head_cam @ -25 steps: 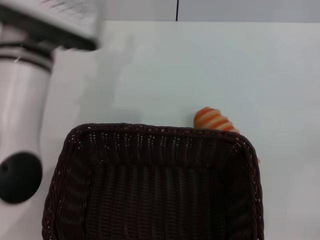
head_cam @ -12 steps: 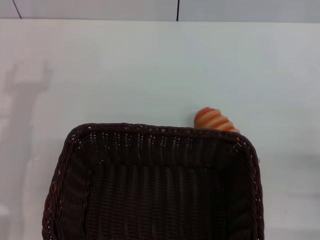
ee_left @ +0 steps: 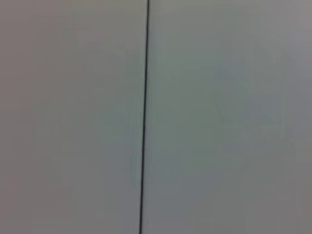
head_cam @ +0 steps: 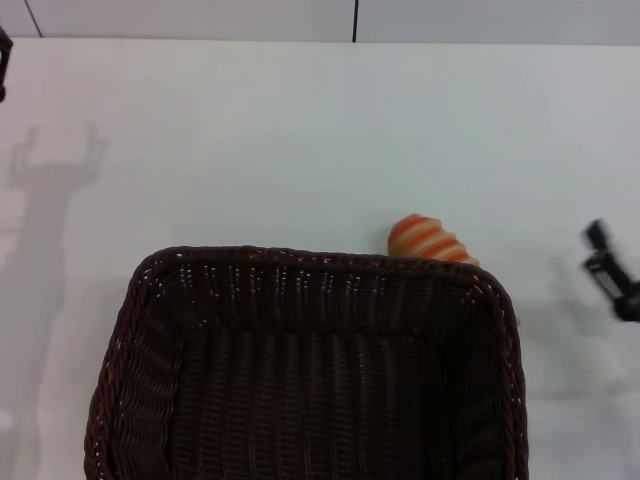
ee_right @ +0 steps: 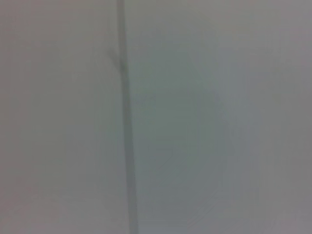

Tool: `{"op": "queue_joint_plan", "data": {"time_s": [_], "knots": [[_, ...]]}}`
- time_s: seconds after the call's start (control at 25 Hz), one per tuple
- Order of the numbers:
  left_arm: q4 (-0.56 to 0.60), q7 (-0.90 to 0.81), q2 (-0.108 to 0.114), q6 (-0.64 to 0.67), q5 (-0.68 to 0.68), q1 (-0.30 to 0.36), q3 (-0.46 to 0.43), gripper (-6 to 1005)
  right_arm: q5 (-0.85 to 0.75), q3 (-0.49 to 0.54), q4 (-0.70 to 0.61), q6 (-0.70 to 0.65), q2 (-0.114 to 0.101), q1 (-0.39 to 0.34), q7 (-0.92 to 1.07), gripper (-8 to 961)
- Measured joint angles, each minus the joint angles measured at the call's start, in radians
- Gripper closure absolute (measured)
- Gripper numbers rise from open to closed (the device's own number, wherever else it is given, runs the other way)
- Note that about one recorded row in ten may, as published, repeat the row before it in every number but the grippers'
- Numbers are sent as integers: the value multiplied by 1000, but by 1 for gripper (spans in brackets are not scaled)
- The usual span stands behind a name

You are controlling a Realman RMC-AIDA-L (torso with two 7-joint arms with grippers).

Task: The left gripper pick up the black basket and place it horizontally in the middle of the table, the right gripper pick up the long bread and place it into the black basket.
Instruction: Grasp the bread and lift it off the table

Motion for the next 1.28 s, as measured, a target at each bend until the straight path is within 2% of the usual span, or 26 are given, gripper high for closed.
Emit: {"op": "queue_joint_plan", "data": {"time_s": [0.2, 0.68, 1.28], "knots": [[13, 3, 0, 0, 9, -22, 6, 235, -109, -9, 0, 52, 1, 36, 0, 235], [56, 3, 0, -3, 14, -66, 32, 236, -221, -10, 9, 234, 0, 131, 45, 243], [79, 3, 0, -4, 17, -102, 94, 242, -286, -3, 8, 387, 0, 175, 99, 254]]}}
